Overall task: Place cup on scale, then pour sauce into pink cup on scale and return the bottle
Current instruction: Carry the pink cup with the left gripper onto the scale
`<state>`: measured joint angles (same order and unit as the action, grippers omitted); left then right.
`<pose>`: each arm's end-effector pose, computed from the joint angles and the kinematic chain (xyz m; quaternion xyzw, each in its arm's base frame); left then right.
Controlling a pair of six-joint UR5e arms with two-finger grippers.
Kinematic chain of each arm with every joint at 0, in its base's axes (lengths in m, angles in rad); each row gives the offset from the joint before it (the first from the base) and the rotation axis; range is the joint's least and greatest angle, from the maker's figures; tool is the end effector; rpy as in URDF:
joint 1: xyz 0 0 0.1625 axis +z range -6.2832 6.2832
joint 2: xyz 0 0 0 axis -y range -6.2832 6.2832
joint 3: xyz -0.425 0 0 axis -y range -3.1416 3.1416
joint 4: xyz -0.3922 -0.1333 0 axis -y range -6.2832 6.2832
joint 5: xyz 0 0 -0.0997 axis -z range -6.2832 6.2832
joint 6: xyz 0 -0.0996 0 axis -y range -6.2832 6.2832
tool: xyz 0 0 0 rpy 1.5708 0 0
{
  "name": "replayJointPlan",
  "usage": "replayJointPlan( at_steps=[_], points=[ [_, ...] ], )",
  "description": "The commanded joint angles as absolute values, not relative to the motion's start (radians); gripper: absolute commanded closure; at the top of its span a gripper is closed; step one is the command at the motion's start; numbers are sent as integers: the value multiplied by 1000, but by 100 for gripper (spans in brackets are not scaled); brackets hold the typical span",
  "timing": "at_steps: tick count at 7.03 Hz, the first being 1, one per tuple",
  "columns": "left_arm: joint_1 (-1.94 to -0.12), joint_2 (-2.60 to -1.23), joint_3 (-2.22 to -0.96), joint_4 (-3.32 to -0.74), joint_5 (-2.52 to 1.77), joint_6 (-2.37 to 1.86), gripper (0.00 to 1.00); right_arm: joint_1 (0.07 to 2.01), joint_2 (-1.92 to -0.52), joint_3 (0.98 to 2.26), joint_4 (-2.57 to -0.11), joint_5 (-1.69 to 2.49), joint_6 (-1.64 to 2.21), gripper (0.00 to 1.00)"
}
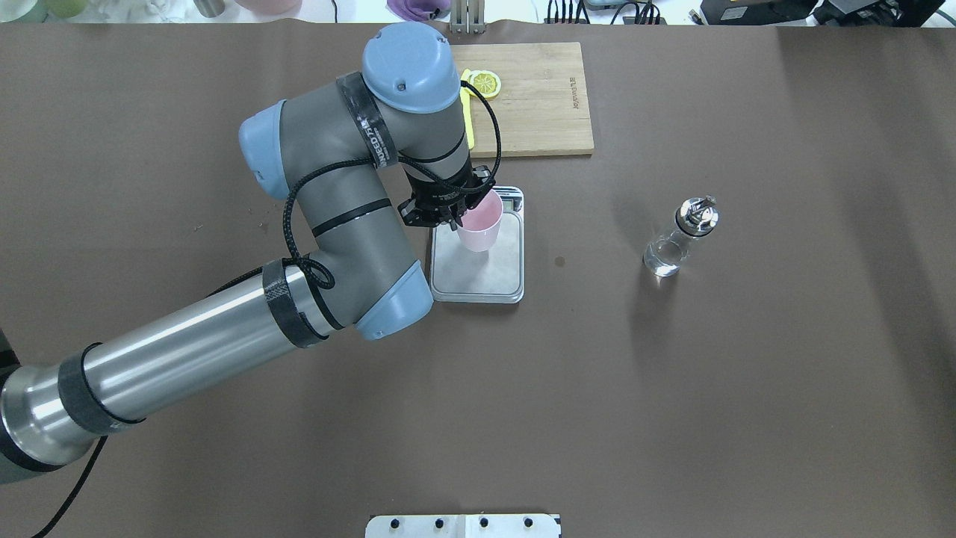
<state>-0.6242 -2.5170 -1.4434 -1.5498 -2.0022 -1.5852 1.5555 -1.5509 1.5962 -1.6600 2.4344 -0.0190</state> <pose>0.5526 -0.5110 0.1164 -0.0742 0.4211 -0.2036 0.8807 0.0500 -0.4978 0.6387 -0.0192 -0.4184 -0.0064 0.9080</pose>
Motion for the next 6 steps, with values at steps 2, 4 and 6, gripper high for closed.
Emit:
replayJointPlan(
  at_steps=[2, 4, 6],
  points=[
    [-594, -2514, -1442, -1551, -1968, -1586, 100, 1554, -1551, 1597, -1661, 2436, -18, 0],
    [-594, -2504, -1440, -1586, -1968, -1589, 100, 1555, -1549, 1598, -1661, 2436, -18, 0],
    [-592, -2491, -1440, -1600, -1965, -1589, 85, 1554, -1549, 1600, -1660, 2436, -18, 0]
  ],
)
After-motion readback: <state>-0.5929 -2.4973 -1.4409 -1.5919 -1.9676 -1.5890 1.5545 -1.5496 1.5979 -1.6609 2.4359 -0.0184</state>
